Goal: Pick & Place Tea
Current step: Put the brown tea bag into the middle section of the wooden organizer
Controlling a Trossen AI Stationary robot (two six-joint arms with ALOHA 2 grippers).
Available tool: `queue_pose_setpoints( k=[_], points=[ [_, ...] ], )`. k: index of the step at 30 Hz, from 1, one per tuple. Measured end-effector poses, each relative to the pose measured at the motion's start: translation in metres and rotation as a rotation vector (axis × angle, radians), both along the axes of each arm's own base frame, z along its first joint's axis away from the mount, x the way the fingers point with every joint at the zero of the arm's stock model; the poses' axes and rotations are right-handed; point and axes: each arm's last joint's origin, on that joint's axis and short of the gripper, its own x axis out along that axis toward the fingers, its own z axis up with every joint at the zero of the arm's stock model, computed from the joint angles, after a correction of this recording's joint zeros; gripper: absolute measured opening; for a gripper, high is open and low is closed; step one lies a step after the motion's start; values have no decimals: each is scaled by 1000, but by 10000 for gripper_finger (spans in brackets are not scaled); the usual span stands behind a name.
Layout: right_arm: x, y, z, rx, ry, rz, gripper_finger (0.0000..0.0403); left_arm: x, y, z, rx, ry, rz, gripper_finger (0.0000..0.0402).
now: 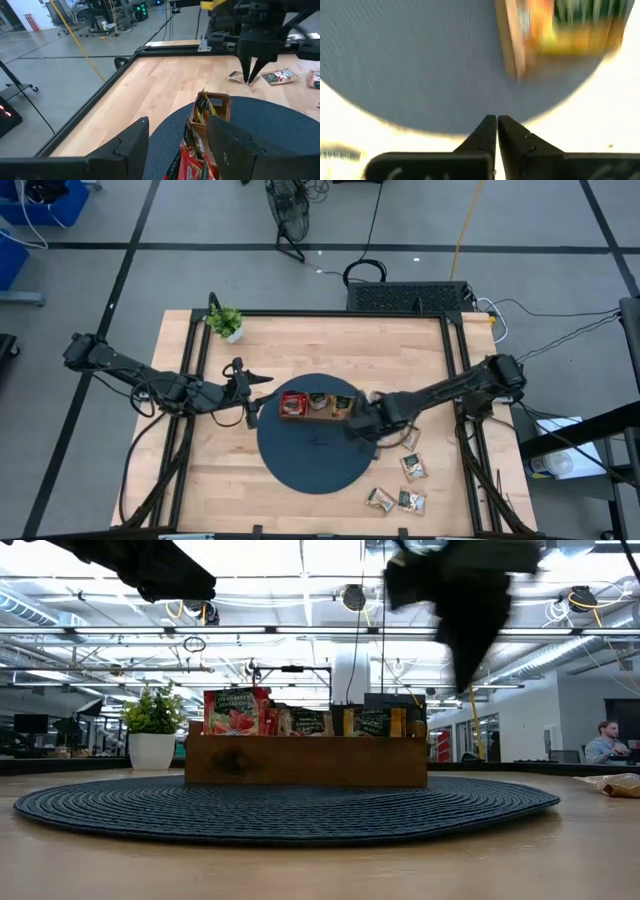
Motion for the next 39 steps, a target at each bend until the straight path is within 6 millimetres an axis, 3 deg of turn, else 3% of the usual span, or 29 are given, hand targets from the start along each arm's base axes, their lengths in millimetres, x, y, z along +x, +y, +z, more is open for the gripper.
queue_pose_setpoints(
  k=[3,9,13,16,20,28,39],
  points=[
    [-32,5,-14,75,110,-162,51,0,0,0,0,0,0,193],
    [-88,0,-52,200,246,-553,182,0,0,0,0,0,0,194],
    [-110,-10,-76,220,212,-768,245,0,0,0,0,0,0,201],
    [-120,-14,-95,231,171,-854,262,0,0,0,0,-1,0,207],
    [-132,-20,-114,191,134,-951,258,0,0,0,0,-1,0,208],
    [-145,-22,-120,68,100,-1036,216,0,0,1,-3,-10,0,195],
    [-150,-19,-121,15,80,-1006,88,1,0,2,-7,-20,0,204]
  ],
)
